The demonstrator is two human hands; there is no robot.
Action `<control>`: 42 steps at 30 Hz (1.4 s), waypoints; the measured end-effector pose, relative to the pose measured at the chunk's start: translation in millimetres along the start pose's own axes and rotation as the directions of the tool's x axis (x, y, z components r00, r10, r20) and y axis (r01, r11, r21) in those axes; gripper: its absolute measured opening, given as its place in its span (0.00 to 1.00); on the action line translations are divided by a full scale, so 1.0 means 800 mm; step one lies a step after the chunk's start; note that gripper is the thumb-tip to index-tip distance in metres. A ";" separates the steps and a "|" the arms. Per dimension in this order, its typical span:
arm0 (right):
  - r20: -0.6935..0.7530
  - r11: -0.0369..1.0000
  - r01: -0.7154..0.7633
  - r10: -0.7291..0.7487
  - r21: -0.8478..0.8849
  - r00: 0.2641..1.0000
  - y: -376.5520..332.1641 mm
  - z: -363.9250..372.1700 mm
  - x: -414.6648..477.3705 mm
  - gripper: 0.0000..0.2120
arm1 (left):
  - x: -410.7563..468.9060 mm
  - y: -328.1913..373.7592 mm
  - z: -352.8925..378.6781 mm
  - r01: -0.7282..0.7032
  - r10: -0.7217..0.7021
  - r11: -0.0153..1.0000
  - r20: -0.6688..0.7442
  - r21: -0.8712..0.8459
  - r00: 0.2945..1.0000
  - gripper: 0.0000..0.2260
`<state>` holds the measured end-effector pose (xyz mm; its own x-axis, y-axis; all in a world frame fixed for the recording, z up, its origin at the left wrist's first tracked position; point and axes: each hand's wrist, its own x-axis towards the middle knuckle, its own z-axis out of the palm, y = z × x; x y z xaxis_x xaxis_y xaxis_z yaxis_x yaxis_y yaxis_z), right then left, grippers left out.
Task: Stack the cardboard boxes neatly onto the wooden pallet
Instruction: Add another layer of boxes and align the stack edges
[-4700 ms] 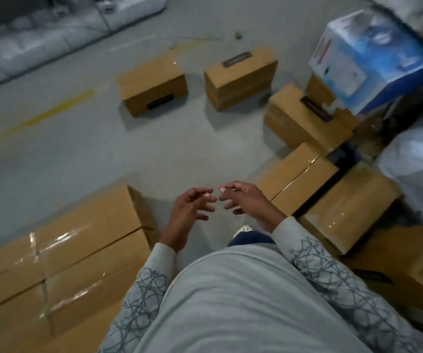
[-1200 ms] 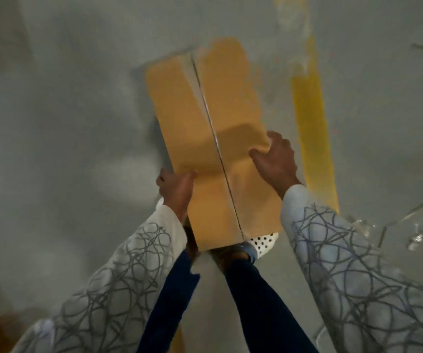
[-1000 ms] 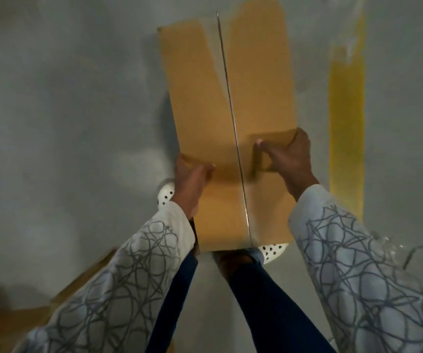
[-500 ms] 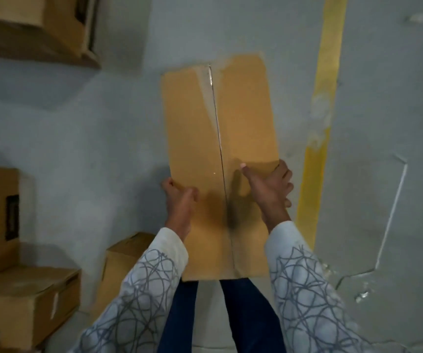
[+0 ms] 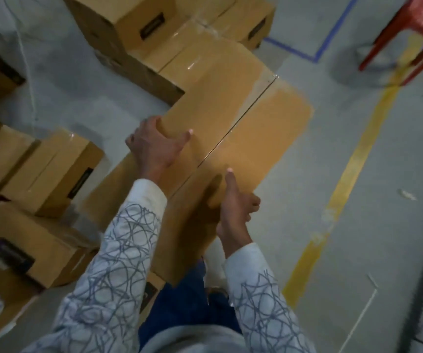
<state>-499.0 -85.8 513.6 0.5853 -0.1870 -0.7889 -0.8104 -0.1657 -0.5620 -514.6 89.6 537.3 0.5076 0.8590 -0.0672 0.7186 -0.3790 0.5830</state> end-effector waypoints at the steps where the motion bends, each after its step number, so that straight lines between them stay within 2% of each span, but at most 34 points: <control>1: 0.033 1.000 -0.015 0.014 0.027 0.999 -0.002 0.014 -0.013 0.46 | 0.012 -0.008 -0.023 -0.019 0.020 1.000 -0.032 0.014 0.999 0.37; 6: 0.196 0.999 -0.044 0.039 0.023 0.980 -0.022 0.086 -0.053 0.41 | 0.081 -0.040 -0.104 -0.026 0.031 0.998 -0.106 0.048 0.994 0.38; 13: 0.348 0.995 -0.079 0.095 -0.061 0.933 -0.040 0.175 -0.076 0.38 | 0.171 -0.053 -0.159 -0.015 0.022 0.992 -0.049 0.129 0.999 0.37; 19: 0.362 0.979 -0.164 0.199 -0.124 0.911 -0.069 0.244 -0.059 0.33 | 0.256 -0.061 -0.146 0.015 -0.014 0.977 -0.006 0.213 1.000 0.37; 24: 0.406 0.948 -0.237 0.307 -0.214 0.861 -0.114 0.317 -0.008 0.22 | 0.353 -0.070 -0.104 0.027 -0.027 0.952 -0.005 0.306 1.000 0.36; 30: 0.433 0.905 -0.304 0.412 -0.299 0.802 -0.234 0.428 0.053 0.28 | 0.489 -0.035 -0.087 0.078 -0.069 0.882 -0.037 0.465 0.997 0.36; 33: 0.497 0.912 -0.259 0.394 -0.319 0.773 -0.285 0.479 0.065 0.28 | 0.559 -0.016 -0.095 0.131 -0.105 0.875 -0.082 0.467 0.991 0.35; 38: 0.455 0.898 -0.270 0.413 -0.347 0.789 -0.346 0.567 0.091 0.30 | 0.661 -0.006 -0.085 0.140 -0.084 0.877 -0.140 0.460 0.987 0.30; 42: 0.411 0.905 -0.292 0.404 -0.310 0.817 -0.393 0.657 0.130 0.32 | 0.765 -0.008 -0.061 0.118 -0.099 0.895 -0.068 0.430 0.993 0.28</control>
<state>-196.5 455.8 477.6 0.1401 0.1784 -0.9739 -0.8963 -0.3951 -0.2013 -231.6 634.5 532.0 0.4009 0.9135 -0.0697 0.9076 -0.3857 0.1658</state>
